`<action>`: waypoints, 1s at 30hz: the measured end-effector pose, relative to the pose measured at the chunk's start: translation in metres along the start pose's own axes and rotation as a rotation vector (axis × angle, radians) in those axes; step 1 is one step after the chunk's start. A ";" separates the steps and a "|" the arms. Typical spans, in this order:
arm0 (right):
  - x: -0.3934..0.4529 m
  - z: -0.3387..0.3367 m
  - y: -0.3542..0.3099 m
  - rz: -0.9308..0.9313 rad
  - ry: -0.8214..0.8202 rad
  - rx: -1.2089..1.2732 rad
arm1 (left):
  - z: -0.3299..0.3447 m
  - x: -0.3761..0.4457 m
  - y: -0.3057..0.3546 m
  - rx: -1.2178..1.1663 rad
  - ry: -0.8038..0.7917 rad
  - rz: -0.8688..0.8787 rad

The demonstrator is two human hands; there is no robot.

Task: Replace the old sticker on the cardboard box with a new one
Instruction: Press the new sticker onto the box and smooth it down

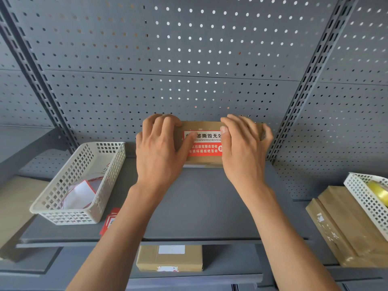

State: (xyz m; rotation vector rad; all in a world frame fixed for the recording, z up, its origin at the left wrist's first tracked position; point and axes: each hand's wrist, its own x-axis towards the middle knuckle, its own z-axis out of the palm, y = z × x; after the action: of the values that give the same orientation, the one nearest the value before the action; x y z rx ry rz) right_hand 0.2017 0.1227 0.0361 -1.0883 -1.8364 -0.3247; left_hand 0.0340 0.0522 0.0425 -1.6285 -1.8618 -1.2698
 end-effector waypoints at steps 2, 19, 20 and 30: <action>0.000 0.000 -0.001 0.005 -0.002 0.005 | 0.000 0.000 -0.001 -0.007 -0.003 0.003; 0.000 0.001 -0.001 -0.032 -0.051 -0.072 | -0.008 0.005 -0.013 0.063 -0.165 0.156; 0.000 0.000 0.001 -0.042 -0.036 -0.060 | -0.009 0.005 -0.015 0.060 -0.172 0.163; 0.002 -0.006 0.005 -0.057 0.024 -0.077 | -0.014 0.008 -0.014 0.080 -0.246 0.231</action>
State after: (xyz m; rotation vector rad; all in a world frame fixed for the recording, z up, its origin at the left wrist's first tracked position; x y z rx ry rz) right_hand 0.2086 0.1226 0.0398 -1.0812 -1.8493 -0.4439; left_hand 0.0148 0.0471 0.0502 -1.9626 -1.7682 -0.9241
